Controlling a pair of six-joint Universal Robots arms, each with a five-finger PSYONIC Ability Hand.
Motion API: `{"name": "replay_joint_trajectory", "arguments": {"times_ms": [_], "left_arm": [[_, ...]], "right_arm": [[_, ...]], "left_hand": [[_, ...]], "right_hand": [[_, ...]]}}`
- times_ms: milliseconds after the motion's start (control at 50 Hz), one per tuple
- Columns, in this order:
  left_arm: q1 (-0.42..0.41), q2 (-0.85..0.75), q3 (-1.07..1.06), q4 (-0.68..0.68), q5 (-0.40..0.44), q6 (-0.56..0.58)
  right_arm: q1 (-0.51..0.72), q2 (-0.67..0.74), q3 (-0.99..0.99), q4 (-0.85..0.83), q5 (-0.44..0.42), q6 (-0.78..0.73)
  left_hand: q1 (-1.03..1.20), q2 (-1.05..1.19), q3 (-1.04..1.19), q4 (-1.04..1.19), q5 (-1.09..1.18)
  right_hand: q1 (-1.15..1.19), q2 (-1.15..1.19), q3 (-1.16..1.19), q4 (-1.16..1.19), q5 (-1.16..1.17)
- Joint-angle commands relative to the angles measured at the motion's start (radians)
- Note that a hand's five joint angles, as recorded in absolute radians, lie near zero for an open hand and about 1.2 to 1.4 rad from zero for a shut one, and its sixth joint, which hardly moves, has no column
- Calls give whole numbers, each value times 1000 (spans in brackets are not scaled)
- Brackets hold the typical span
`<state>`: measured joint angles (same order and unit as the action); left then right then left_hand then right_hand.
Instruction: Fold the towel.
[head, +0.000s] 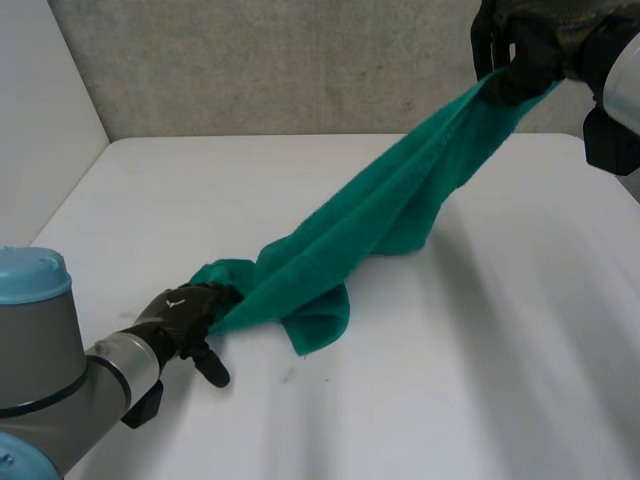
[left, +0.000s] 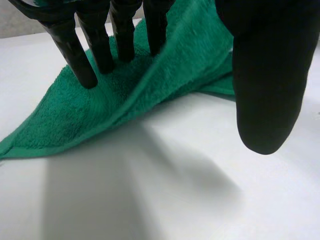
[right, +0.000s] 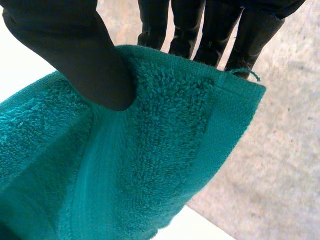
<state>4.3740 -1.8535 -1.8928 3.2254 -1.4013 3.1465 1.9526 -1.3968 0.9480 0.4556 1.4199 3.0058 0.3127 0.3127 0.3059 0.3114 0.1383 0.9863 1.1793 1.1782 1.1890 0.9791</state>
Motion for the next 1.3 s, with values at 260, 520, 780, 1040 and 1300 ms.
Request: {"name": "replay_joint_trajectory", "arguments": {"times_ms": [260, 520, 780, 1040, 1300], "left_arm": [[-56, -115, 64, 272, -277, 15], [97, 198, -2, 203, -217, 332], [113, 26, 226, 148, -48, 559], [38, -185, 1052, 301, -183, 627], [50, -4, 622, 436, -193, 501]], "right_arm": [[2, -48, -8, 1, 5, 38], [-54, 105, 228, 60, 43, -436], [-46, 288, 126, -34, 188, -550], [-47, 397, -566, -371, 373, -441], [-47, 179, -13, -502, 272, -439]], "left_hand": [[1084, 1084, 1090, 1085, 1083], [1084, 1084, 1090, 1085, 1083], [1084, 1084, 1090, 1085, 1083], [1084, 1084, 1090, 1085, 1083], [1084, 1084, 1090, 1085, 1083]], "right_hand": [[410, 217, 218, 207, 243], [410, 217, 218, 207, 243], [410, 217, 218, 207, 243], [410, 217, 218, 207, 243], [410, 217, 218, 207, 243]]}}
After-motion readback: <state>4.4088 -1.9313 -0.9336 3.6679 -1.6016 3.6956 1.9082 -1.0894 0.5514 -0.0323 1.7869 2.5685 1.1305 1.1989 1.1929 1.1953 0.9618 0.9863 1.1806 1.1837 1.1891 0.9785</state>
